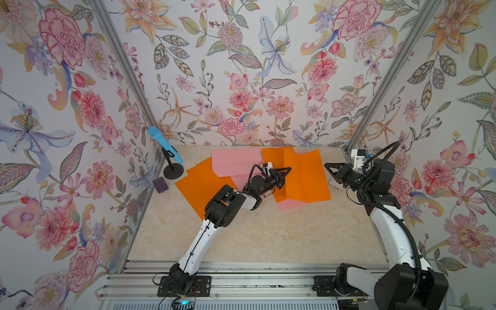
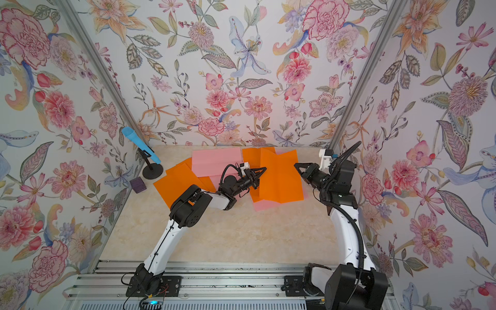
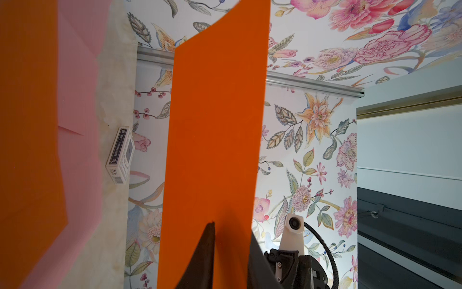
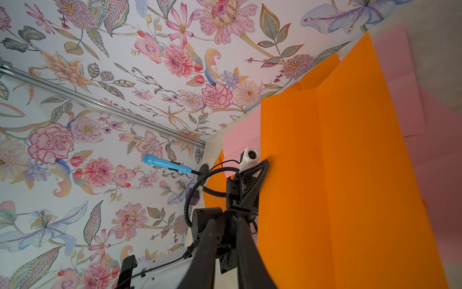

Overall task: Sort the scattered colored papers by color
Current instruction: Pick up the colored paper, then place the colored paper at the center of the board.

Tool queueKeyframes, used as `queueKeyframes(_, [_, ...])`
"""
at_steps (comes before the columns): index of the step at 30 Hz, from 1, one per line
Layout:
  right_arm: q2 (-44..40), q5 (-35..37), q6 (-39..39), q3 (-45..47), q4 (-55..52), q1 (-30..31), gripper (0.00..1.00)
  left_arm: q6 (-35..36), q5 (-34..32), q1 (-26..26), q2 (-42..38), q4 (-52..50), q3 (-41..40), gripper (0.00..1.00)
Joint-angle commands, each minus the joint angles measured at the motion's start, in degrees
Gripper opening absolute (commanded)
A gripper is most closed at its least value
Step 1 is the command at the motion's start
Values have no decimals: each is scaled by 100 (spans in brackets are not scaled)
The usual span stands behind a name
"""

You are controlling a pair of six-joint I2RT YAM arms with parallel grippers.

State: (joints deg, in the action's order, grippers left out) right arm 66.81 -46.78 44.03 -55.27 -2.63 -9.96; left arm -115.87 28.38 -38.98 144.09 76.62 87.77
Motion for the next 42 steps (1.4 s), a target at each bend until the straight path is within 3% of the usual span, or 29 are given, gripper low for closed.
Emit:
queueKeyframes(1, [-159,-53,-206,167,-138,-50,21,744,761,89,-535,-737,-216,13])
queueKeyframes(3, [-209,-3,-255,243,-174,-66,31,1398,1017,155,-747,-1469,-317,8])
queueKeyframes(6, [-263,35,-289,335,-214,-102,42,3160,1203,249,-1193,-3642,-223,2])
queueKeyframes(11, [-263,119,-346,522,-224,-78,49,6431,278,363,-1883,-7685,477,0])
queueKeyframes(14, [-281,297,-445,613,-241,31,50,7390,-307,397,-2279,-8731,568,0])
queueKeyframes(17, [-244,574,-661,591,-405,281,52,7885,-753,391,-2733,-9206,366,0])
queueKeyframes(24, [117,1161,-1035,731,-580,993,59,8270,-1588,369,-3641,-9795,166,0])
queueKeyframes(32, [300,1429,-1138,1089,-800,1006,75,7875,-1072,-9,-3912,-9547,799,0])
queueKeyframes(37, [-82,1196,-1038,1289,-828,682,80,7164,-668,-416,-3769,-8419,1008,0])
queueKeyframes(39, [-252,1042,-950,1299,-898,402,80,6721,-576,-544,-3755,-7746,873,0])
queueKeyframes(42, [-603,1359,-805,1315,-1102,11,80,5966,-607,-702,-3846,-6746,363,0])
